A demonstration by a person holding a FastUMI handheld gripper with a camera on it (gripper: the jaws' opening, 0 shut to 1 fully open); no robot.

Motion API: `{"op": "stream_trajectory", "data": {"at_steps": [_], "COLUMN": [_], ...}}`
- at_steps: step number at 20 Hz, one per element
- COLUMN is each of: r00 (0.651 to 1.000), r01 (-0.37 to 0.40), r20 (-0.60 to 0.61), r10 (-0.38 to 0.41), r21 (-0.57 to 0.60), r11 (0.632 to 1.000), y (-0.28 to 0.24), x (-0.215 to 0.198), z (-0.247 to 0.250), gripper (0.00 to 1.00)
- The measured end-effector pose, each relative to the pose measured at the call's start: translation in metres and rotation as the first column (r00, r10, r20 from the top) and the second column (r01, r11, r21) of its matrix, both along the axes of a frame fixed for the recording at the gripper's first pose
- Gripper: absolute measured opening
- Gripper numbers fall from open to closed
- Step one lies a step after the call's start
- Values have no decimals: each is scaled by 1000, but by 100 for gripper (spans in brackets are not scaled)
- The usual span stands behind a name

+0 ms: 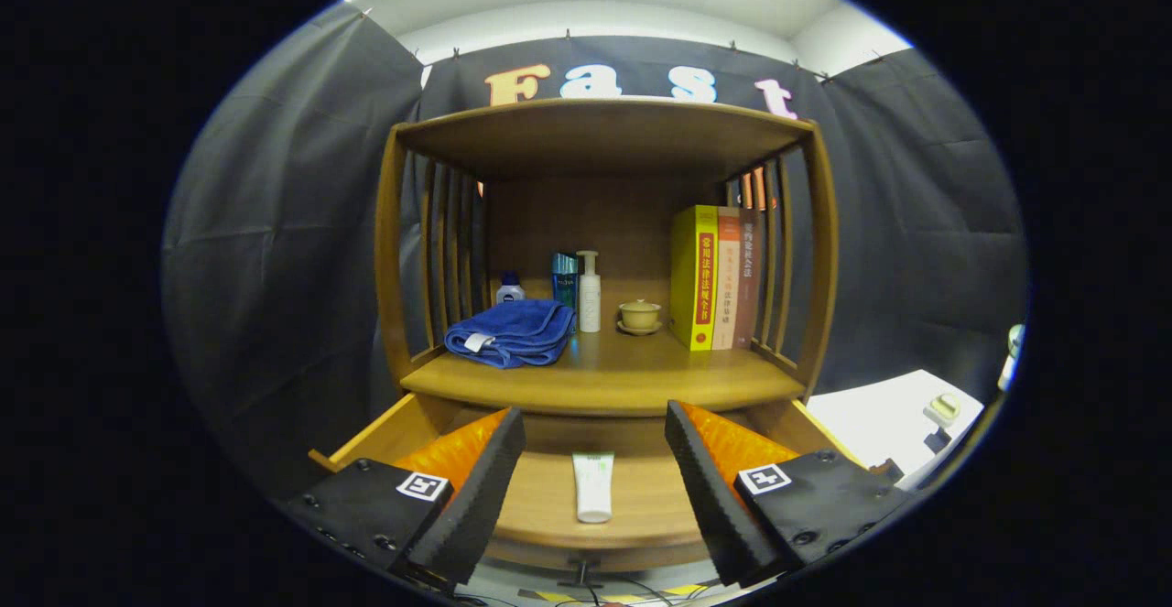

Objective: Pull open the drawer, take out the items inside it, and place them on the countertop above the cabinet.

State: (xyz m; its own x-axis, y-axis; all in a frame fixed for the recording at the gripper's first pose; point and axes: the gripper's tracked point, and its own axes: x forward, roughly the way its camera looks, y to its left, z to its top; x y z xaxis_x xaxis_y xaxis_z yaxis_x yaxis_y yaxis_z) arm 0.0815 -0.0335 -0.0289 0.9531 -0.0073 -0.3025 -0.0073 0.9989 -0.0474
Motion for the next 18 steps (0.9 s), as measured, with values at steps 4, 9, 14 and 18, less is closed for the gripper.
{"op": "stream_trajectory", "data": {"at_steps": [4,9,14,18], "r00": [974,853,719,634], "r01": [-30,-18,22,11], "r20": [-225,-522,-695,-773], "r10": [15,10,-2,-6], "r21": [-60,-10,19,2], "r11": [998,1000,1000,1000], "y": [-6,1,4,1], "x": [57,68,55,44], "z": [-31,-117,-185,-216], "gripper": [99,99,99,99]}}
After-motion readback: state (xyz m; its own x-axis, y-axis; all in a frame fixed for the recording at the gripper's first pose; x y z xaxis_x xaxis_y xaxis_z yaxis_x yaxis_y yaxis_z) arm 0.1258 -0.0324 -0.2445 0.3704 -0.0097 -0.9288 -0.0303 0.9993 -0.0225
